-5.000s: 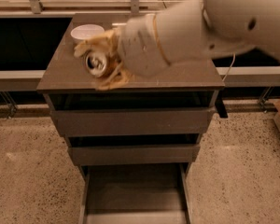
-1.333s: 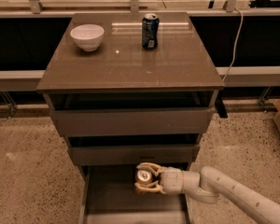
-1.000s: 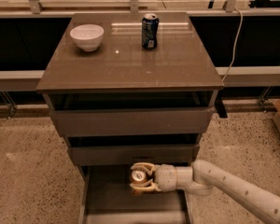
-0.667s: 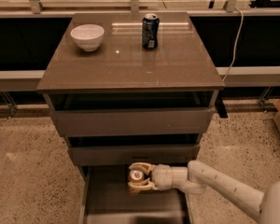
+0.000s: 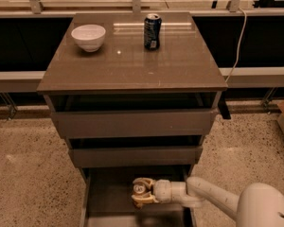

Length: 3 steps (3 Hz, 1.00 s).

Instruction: Place orange can into bottom drawer

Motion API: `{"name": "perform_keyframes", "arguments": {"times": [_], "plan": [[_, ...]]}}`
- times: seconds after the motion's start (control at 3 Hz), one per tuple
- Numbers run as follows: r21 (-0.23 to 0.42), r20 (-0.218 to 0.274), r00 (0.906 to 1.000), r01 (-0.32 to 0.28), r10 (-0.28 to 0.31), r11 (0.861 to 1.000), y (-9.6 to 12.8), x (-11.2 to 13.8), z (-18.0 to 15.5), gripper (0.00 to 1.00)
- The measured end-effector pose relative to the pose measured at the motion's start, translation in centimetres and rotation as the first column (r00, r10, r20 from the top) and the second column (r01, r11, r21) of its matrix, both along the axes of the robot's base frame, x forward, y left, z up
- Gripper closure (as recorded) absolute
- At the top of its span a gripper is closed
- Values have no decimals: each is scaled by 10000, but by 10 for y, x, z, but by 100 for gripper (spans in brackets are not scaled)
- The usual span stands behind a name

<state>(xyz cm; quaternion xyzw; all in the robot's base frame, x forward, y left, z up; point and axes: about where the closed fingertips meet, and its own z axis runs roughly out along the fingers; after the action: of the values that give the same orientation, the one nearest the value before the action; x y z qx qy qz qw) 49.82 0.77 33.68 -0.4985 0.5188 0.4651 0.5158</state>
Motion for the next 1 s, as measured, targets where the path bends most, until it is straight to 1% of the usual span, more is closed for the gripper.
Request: {"name": "perform_keyframes", "arguments": {"times": [0.33, 0.67, 1.0], "plan": [[-501, -698, 9970, 292, -326, 9983, -10, -7, -67, 74], [-625, -908, 9947, 434, -490, 9971, -16, -11, -93, 51], [-625, -773, 9955, 499, -547, 9968, -18, -11, -105, 28]]}}
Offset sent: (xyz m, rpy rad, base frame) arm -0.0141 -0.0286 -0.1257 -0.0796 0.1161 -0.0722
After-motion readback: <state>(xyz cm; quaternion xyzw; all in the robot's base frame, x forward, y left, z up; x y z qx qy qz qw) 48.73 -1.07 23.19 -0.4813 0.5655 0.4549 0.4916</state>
